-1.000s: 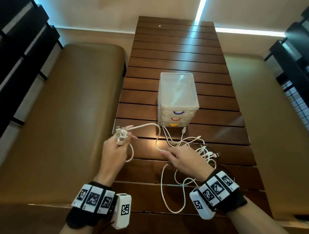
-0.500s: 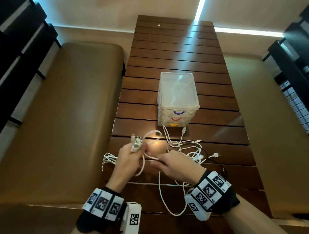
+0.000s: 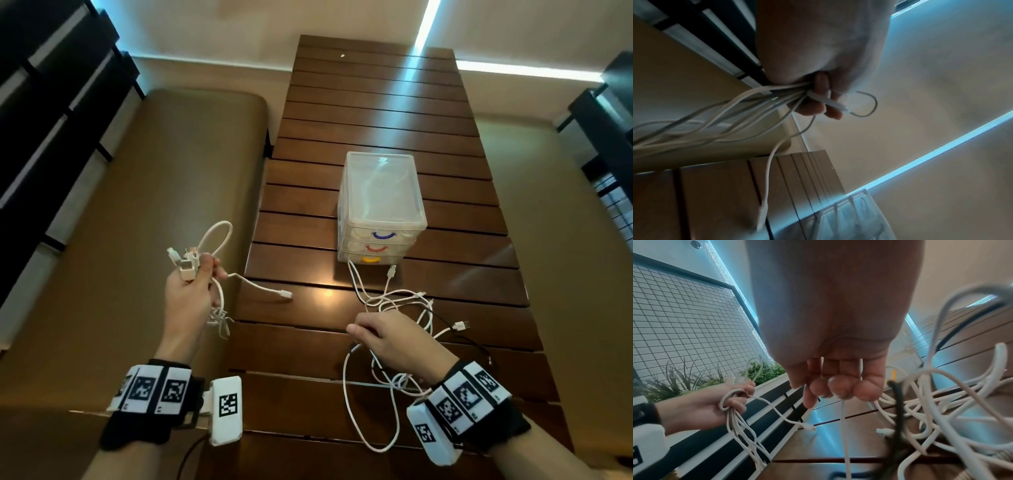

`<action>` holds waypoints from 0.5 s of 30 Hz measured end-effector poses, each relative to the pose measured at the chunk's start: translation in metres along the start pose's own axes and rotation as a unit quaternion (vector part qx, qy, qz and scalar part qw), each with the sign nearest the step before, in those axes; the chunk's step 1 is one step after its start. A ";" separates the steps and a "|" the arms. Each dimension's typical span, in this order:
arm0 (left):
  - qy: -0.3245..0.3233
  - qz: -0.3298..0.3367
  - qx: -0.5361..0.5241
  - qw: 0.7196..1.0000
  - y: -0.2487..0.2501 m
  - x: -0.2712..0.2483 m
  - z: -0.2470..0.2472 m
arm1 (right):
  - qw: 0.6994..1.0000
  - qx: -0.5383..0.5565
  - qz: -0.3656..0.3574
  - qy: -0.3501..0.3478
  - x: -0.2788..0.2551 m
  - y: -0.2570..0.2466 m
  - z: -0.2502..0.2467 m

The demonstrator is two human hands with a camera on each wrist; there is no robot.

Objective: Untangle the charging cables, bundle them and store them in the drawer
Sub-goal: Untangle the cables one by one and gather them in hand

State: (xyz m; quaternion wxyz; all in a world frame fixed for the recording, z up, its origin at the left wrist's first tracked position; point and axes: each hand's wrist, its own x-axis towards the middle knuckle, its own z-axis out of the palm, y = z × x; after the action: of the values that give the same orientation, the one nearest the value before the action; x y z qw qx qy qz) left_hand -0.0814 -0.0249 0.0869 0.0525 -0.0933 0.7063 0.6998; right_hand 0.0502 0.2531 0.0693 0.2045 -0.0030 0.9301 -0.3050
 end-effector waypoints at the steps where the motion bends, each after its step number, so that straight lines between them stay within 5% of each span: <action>1: 0.022 0.004 0.006 1.000 -0.005 0.004 -0.004 | 1.000 -0.002 -0.003 -0.004 0.001 -0.002 0.001; 7: 0.163 -0.006 0.052 0.985 -0.037 0.040 -0.055 | 0.999 -0.016 -0.017 -0.030 0.005 -0.007 0.010; 15: 0.101 -0.030 0.188 0.976 -0.038 0.055 -0.081 | 0.998 -0.027 -0.034 -0.049 0.012 -0.013 0.019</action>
State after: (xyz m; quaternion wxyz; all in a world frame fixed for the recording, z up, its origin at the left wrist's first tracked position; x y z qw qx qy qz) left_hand -0.1225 -0.1096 0.0396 0.0183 -0.1732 0.8238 0.5395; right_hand 0.0446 0.2302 0.0580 0.2393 -0.0550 0.9261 -0.2864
